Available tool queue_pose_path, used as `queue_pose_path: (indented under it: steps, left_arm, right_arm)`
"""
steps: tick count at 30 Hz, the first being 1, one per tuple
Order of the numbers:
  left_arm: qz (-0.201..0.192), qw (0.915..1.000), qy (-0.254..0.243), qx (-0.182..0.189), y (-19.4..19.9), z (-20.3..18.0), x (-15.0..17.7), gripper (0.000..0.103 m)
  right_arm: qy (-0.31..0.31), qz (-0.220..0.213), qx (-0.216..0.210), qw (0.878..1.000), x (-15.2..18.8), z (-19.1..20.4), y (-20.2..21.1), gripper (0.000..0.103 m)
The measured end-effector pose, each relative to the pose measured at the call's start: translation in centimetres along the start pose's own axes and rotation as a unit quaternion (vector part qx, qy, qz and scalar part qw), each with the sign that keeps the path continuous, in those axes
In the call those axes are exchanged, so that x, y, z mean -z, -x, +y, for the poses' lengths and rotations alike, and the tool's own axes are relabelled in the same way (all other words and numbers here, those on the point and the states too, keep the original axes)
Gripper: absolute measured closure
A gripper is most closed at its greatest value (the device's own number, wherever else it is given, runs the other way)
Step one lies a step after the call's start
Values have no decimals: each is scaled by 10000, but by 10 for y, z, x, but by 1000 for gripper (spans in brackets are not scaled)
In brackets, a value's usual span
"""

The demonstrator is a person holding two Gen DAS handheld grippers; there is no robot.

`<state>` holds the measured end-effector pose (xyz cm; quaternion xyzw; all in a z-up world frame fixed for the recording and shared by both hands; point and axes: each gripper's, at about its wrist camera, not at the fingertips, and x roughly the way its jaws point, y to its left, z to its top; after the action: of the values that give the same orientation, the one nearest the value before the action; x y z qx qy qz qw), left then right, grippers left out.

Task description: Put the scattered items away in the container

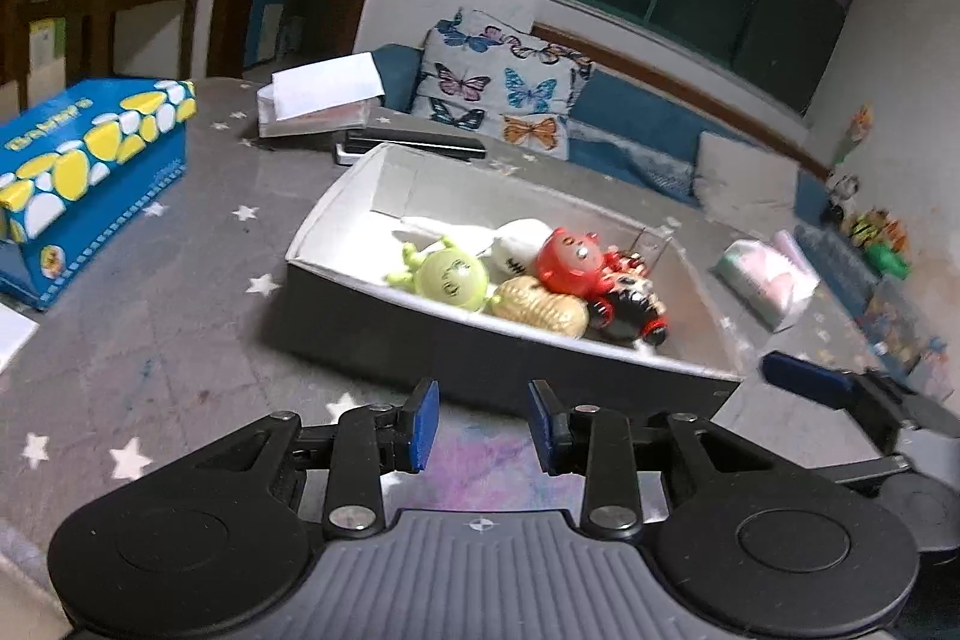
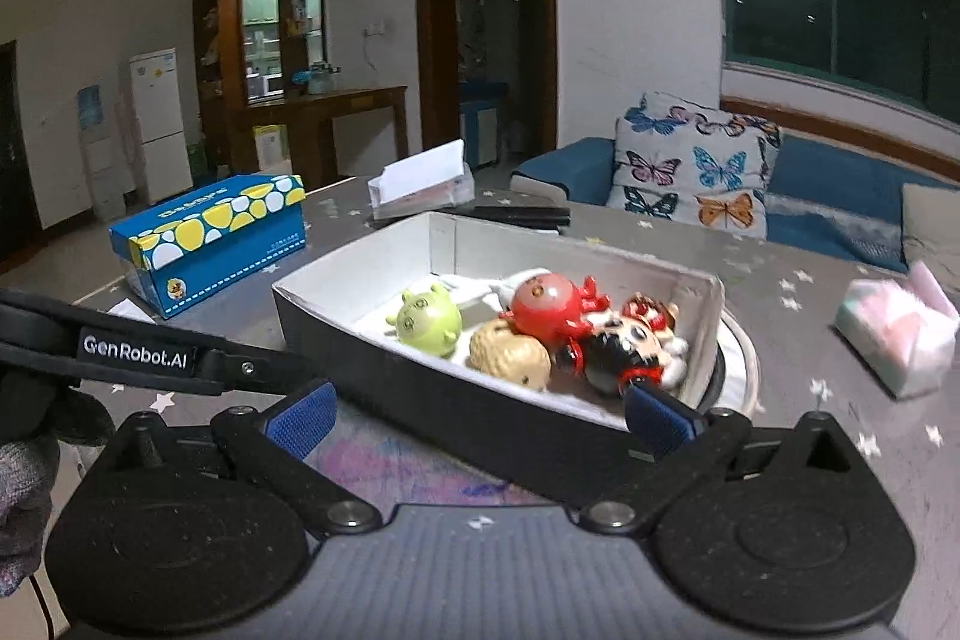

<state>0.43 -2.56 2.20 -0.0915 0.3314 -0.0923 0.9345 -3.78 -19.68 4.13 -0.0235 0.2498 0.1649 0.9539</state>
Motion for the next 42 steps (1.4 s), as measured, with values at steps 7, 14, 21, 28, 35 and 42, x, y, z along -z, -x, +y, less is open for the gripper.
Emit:
queue_pose_path:
  steps: [7,14,21,28,35,42]
  left_arm:
    - [22,9997,-175,-146,3,-5,12,68]
    - [19,9995,-246,-174,8,-8,21,68]
    - [-116,9990,-273,-320,9,-10,32,69]
    - [-121,9986,-317,-400,8,-12,36,69]
    - [-158,9980,-417,-457,7,-13,38,69]
    - [-155,9978,-459,-449,4,-9,36,68]
  right_arm:
    - [-182,-17,160,9997,16,1,5,0]
    - [-232,59,246,9994,27,5,7,0]
    - [-374,207,303,9986,37,6,5,0]
    - [-478,298,367,9977,42,6,1,0]
    - [-628,456,455,9959,46,2,-7,0]
    - [-629,595,546,9947,48,4,-14,0]
